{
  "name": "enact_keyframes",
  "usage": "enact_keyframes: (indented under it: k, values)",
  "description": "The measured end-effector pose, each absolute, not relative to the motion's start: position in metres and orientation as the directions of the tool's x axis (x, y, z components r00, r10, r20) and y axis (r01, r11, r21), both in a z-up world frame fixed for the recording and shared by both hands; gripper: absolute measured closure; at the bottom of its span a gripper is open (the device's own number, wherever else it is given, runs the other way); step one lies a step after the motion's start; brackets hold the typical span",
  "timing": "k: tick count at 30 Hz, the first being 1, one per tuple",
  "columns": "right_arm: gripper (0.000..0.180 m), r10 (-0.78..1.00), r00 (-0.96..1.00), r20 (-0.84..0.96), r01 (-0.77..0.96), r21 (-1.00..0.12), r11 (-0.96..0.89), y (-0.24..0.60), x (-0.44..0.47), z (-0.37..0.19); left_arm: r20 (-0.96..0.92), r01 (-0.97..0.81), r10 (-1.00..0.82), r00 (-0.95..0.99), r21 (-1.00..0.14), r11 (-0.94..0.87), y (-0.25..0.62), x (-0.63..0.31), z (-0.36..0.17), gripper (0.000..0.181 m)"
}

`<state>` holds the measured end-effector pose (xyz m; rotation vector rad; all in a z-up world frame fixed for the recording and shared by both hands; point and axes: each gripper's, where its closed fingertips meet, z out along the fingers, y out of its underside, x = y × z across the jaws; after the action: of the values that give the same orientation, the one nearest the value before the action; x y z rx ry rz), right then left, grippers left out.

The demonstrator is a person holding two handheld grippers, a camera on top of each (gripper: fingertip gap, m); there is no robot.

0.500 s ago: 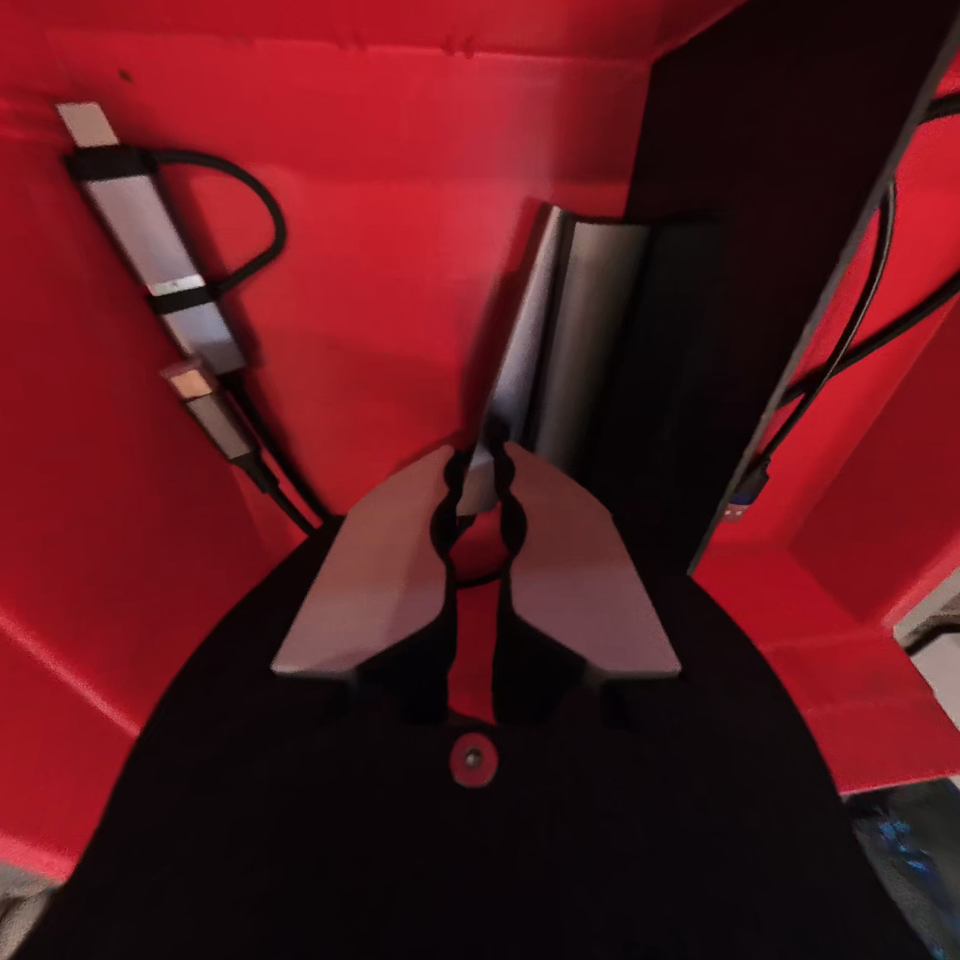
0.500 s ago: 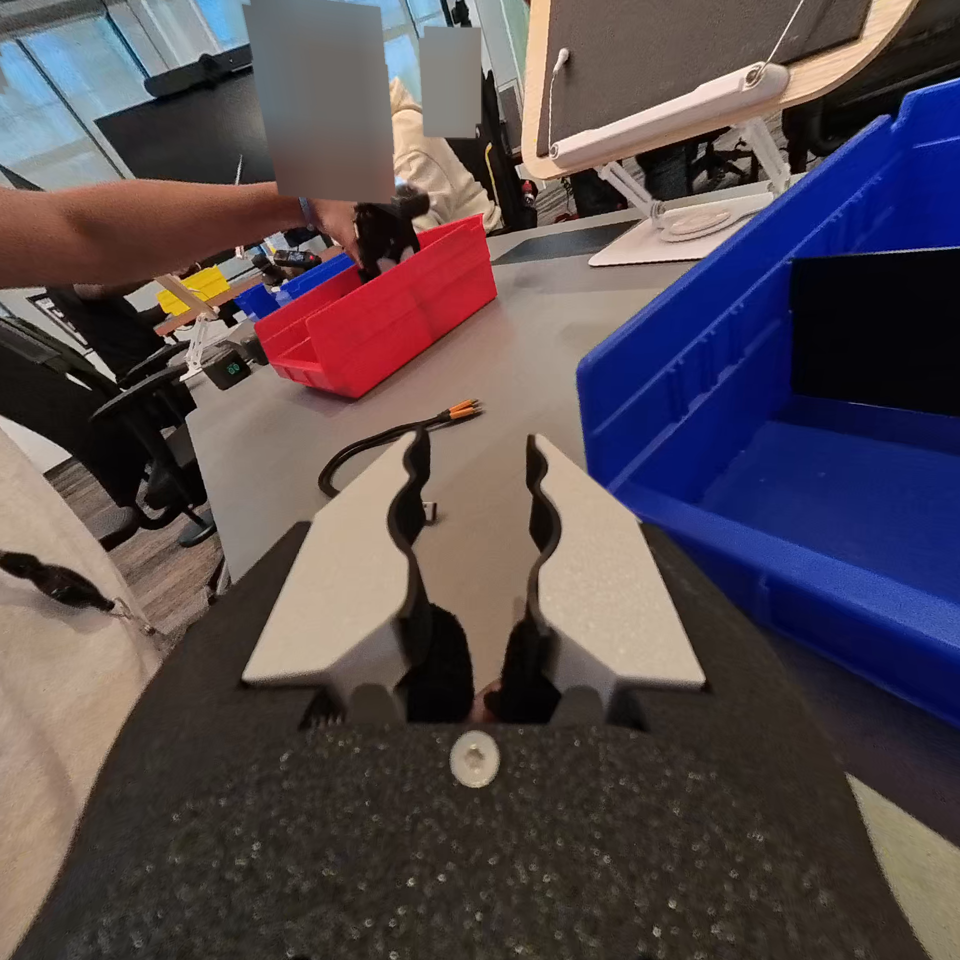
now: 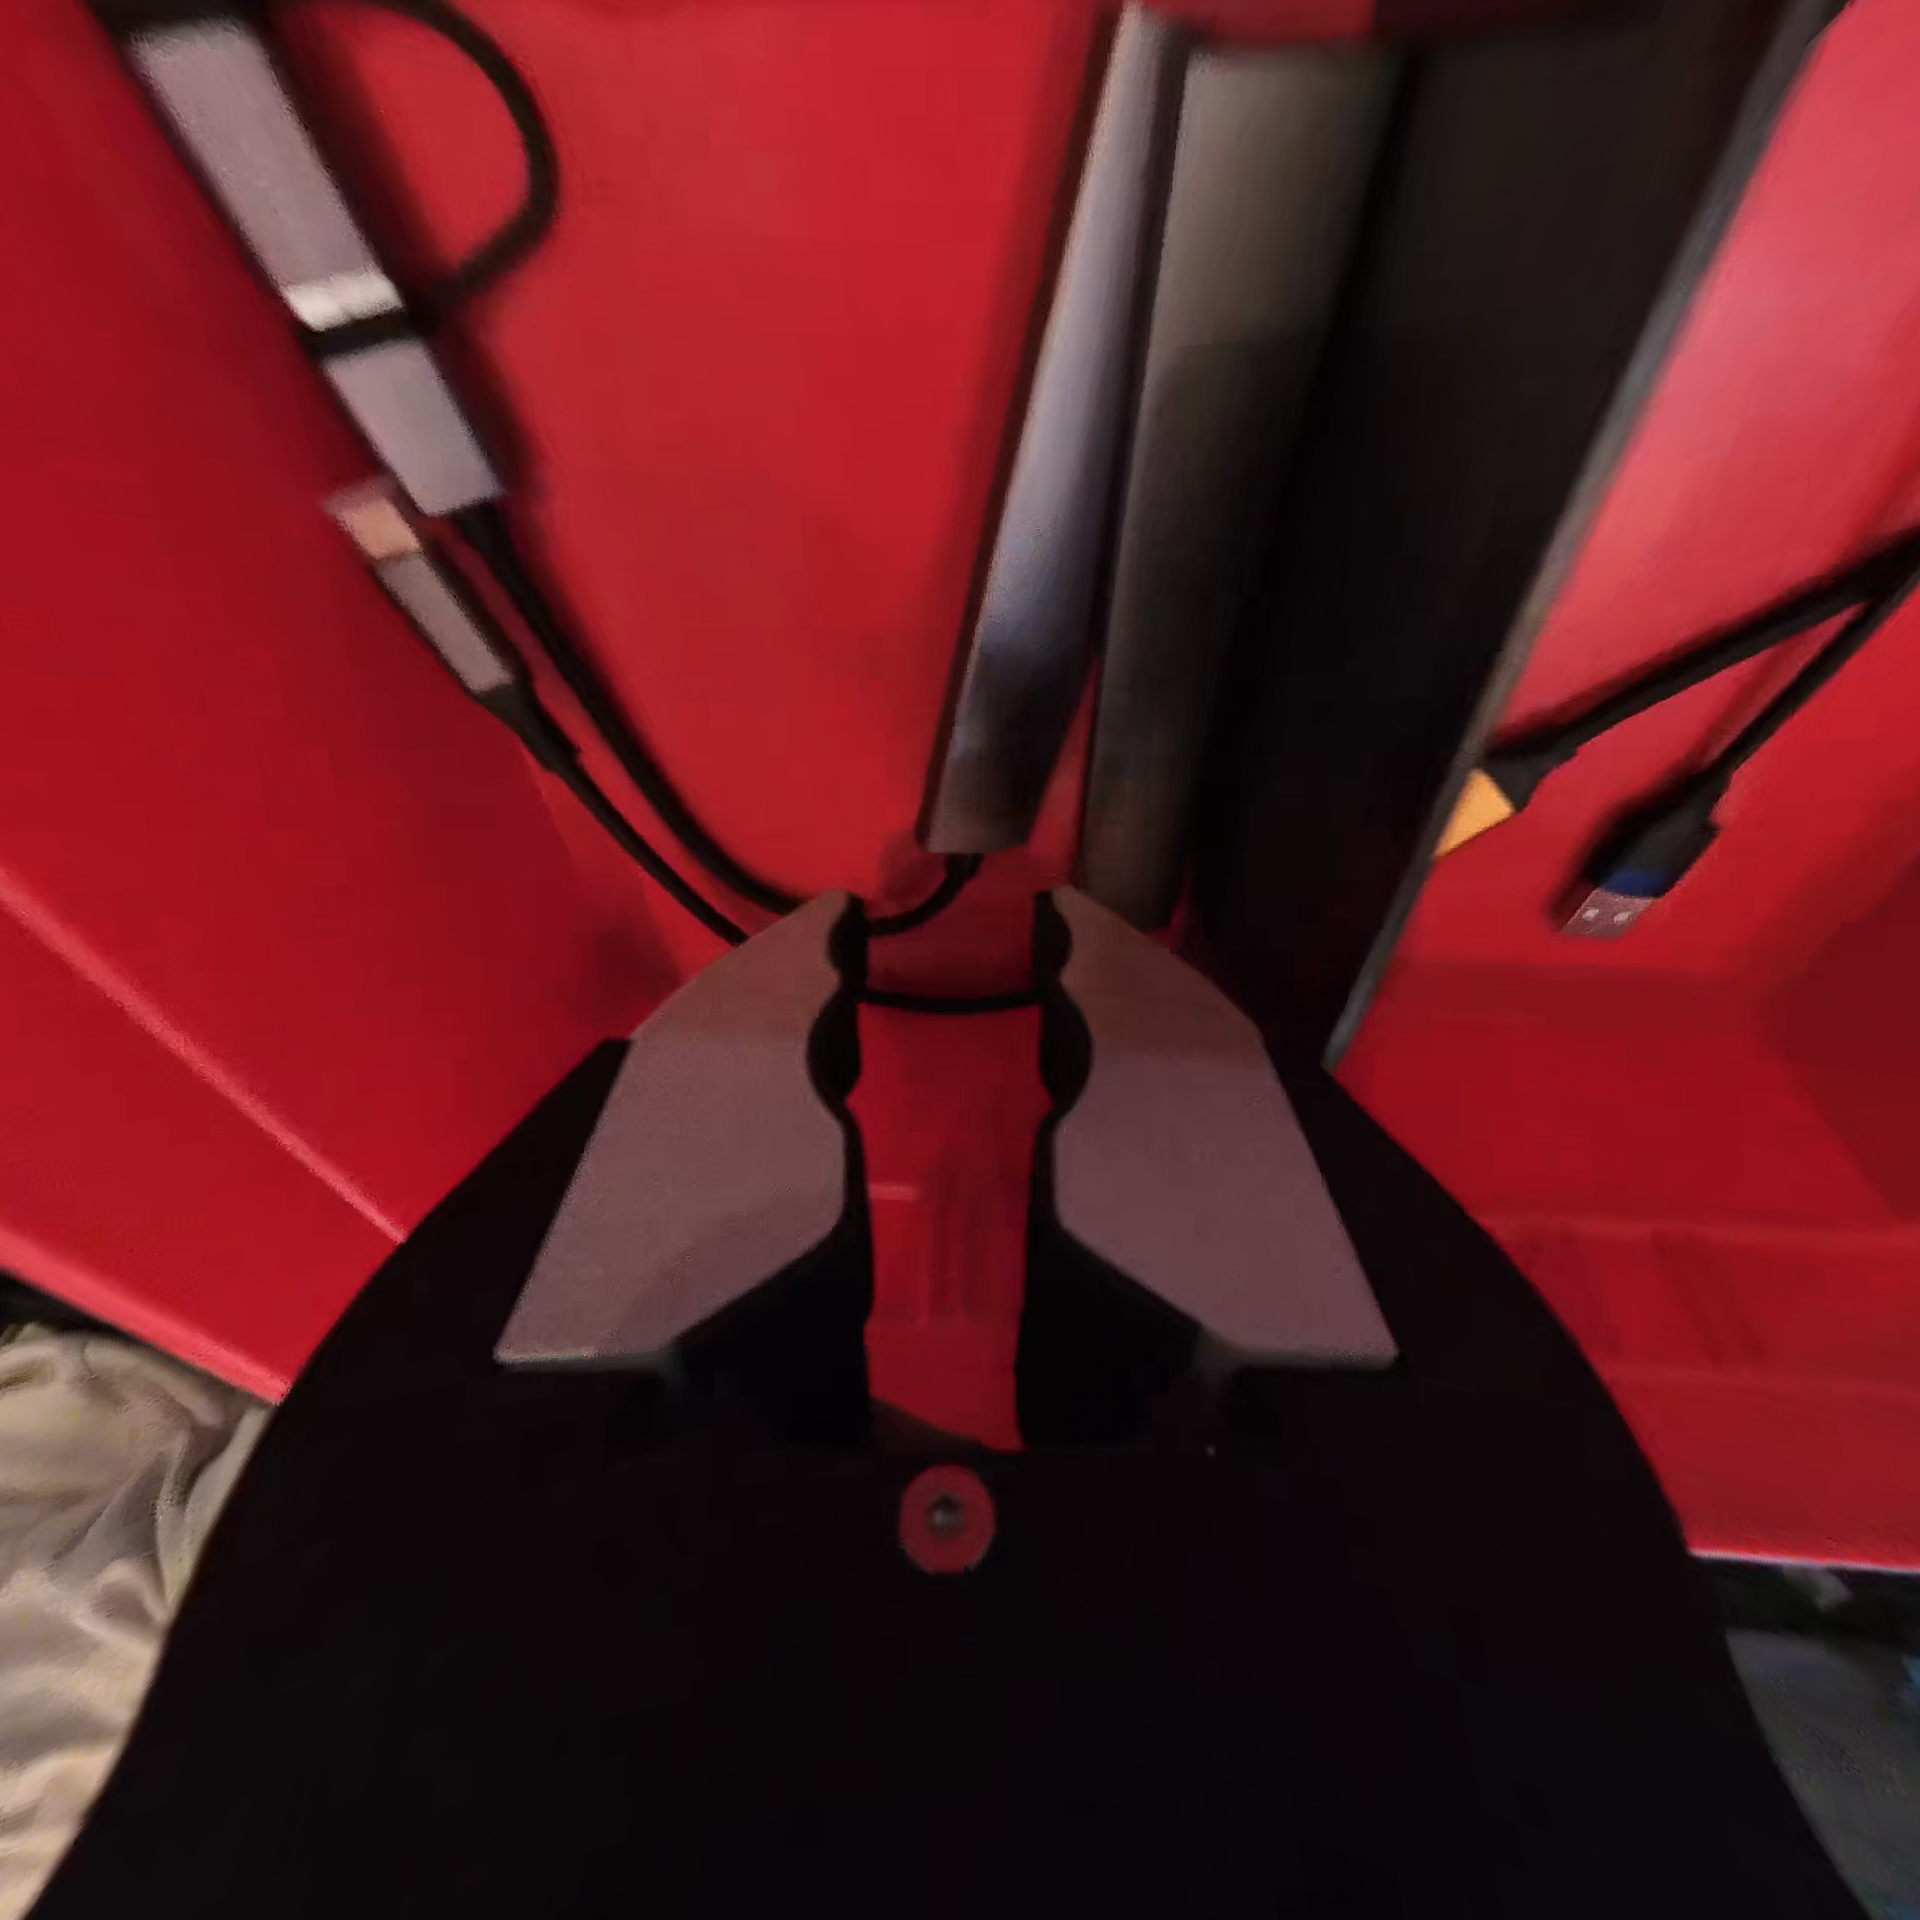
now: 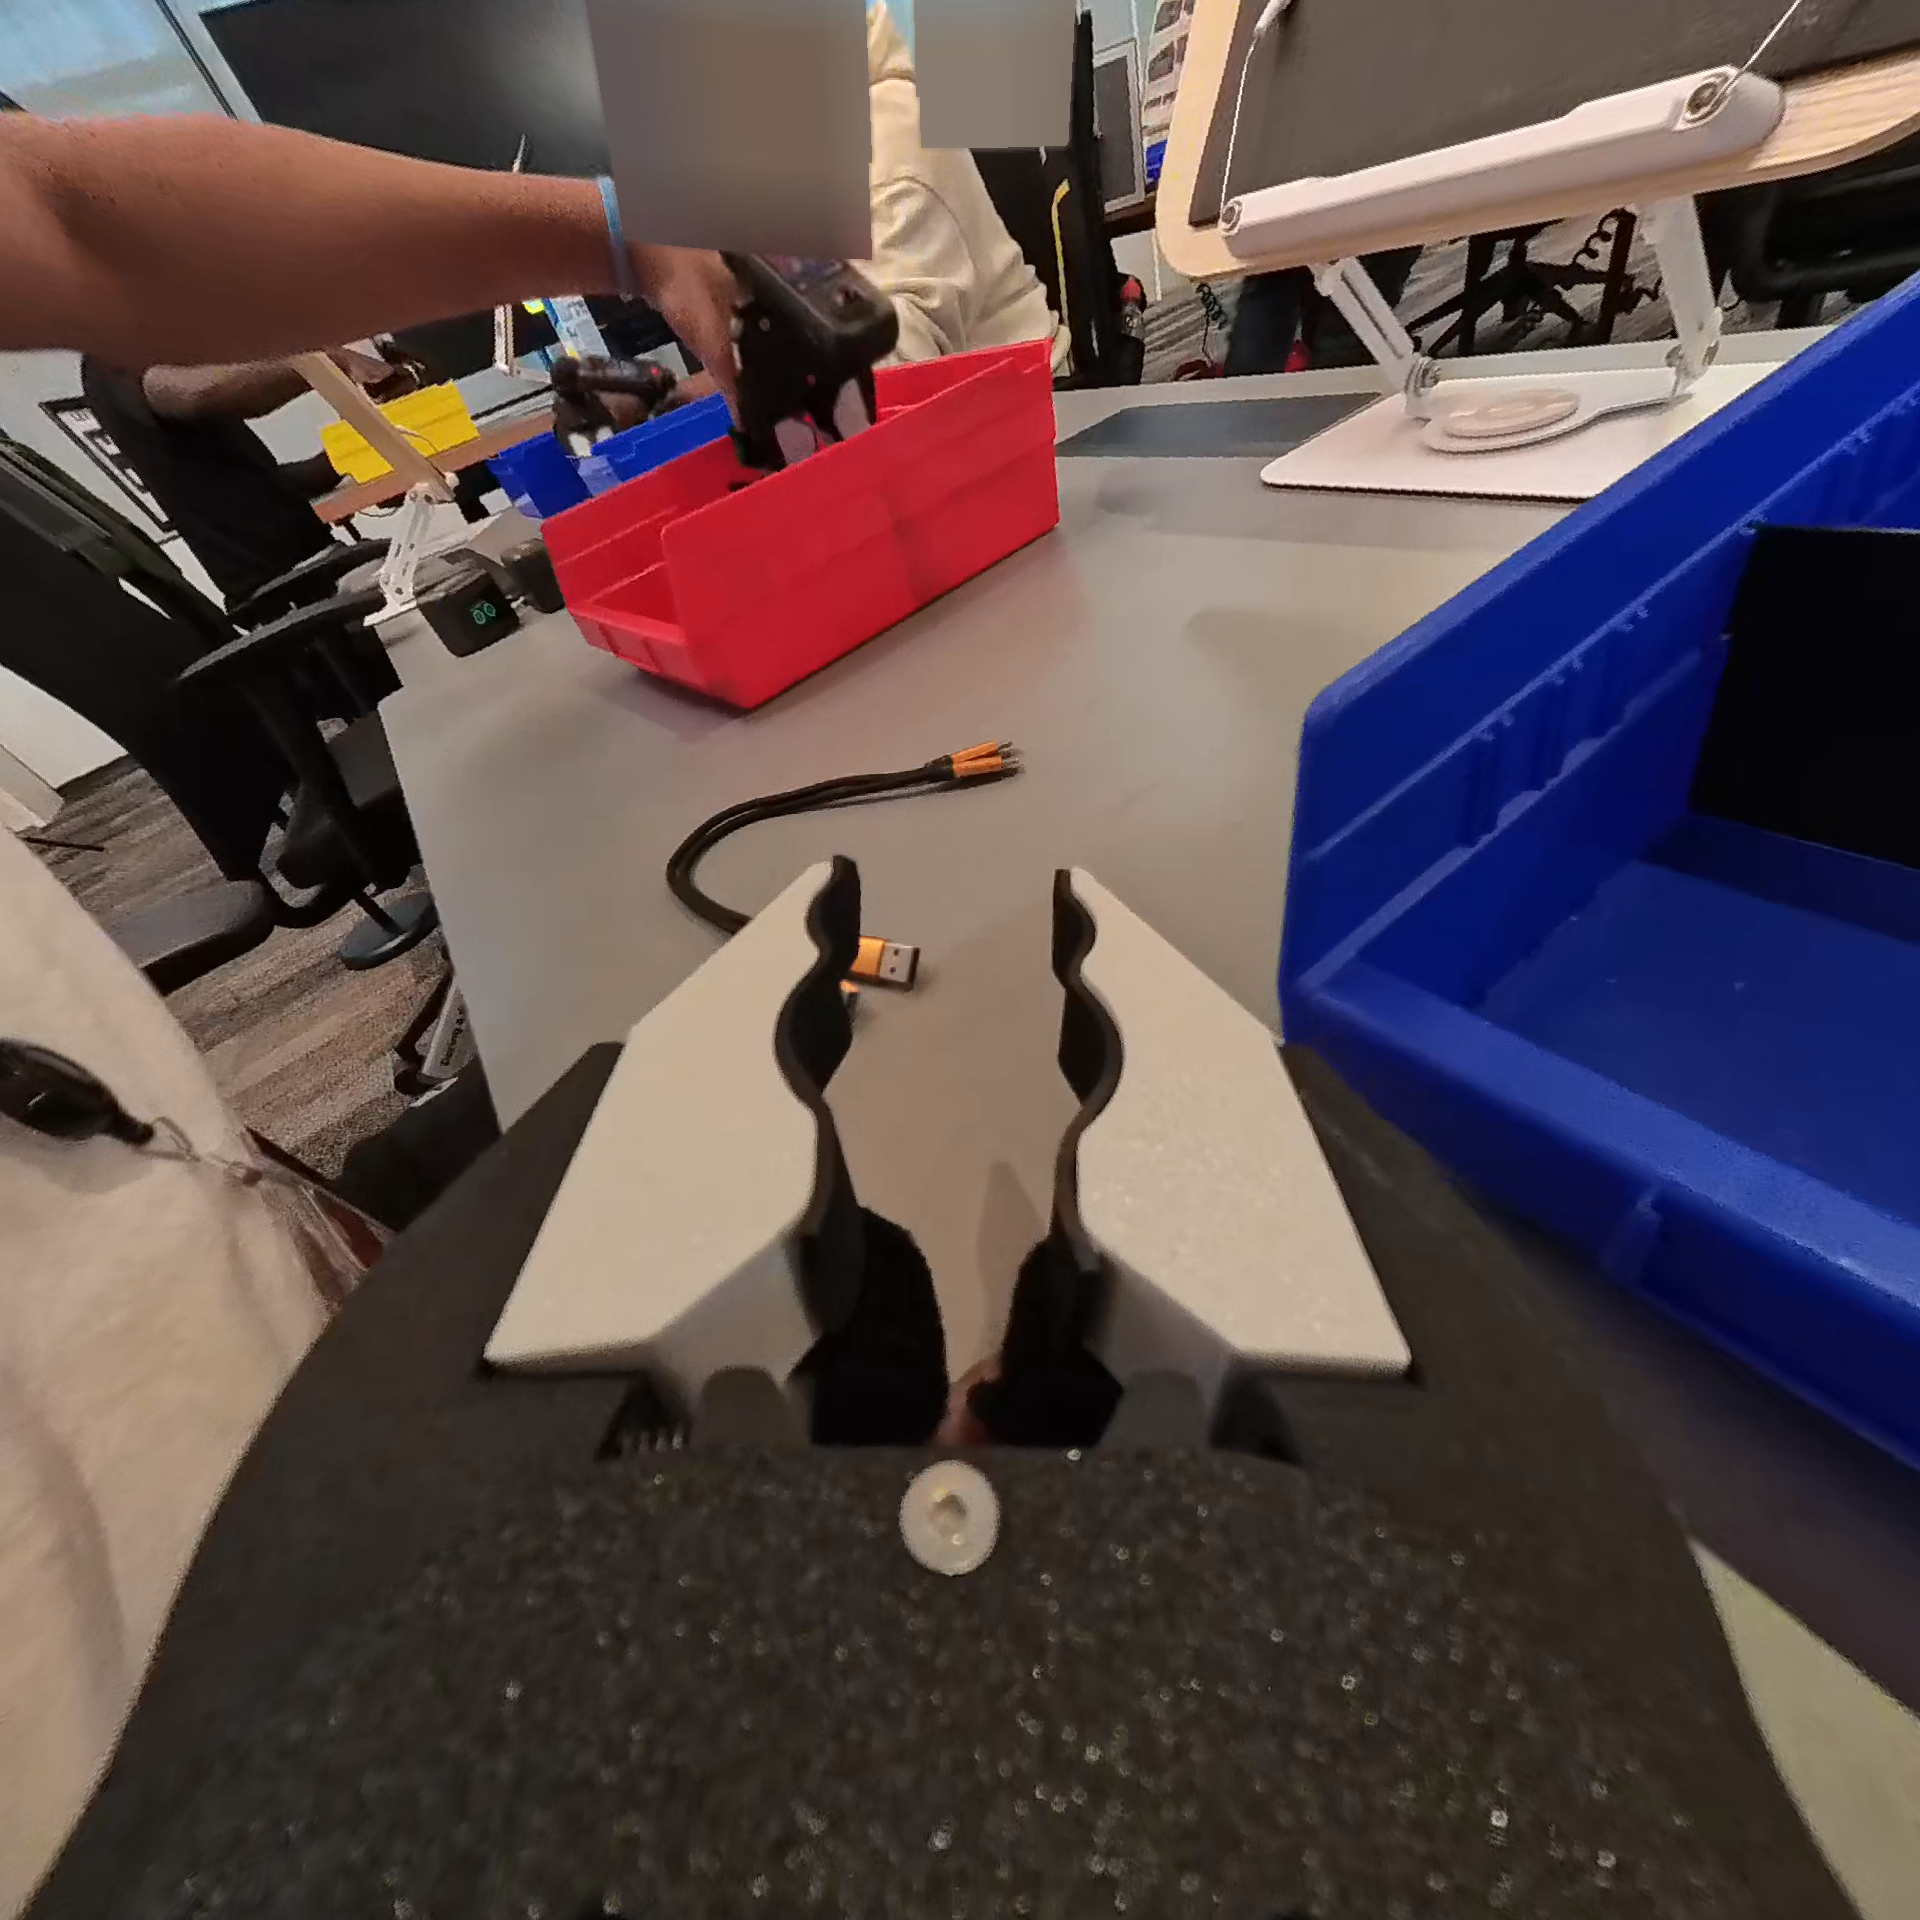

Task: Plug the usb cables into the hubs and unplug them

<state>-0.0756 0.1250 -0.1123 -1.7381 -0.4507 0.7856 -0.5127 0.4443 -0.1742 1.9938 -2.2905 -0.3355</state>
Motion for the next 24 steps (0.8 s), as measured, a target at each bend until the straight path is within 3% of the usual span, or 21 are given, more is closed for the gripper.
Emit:
enact_keyframes:
  k: [10,11,13,16,24]
  values:
    - [0.144,0.654,0.704,-0.277,-0.076,-0.945,-0.319,0.121,-0.079,-0.115,0.043,-0.954,-0.989,-0.141,0.262,0.147,0.446,-0.516,-0.196,0.15]
    - [0.144,0.657,0.7,-0.278,-0.074,-0.944,-0.32,0.121,-0.081,-0.115,0.053,-0.954,-0.987,-0.153,0.254,0.161,0.445,-0.515,-0.196,0.161]
    - [0.144,0.662,0.695,-0.282,-0.073,-0.943,-0.325,0.121,-0.083,-0.115,0.053,-0.954,-0.987,-0.154,0.254,0.162,0.446,-0.515,-0.194,0.166]
    - [0.144,0.666,0.687,-0.29,-0.078,-0.941,-0.329,0.123,-0.085,-0.115,0.049,-0.974,-0.987,-0.15,0.165,0.156,0.442,-0.502,-0.189,0.176]
    - [0.144,0.664,0.687,-0.295,-0.089,-0.941,-0.326,0.123,-0.084,-0.113,-0.061,-0.985,-0.989,-0.138,0.11,0.13,0.451,-0.495,-0.153,0.176]
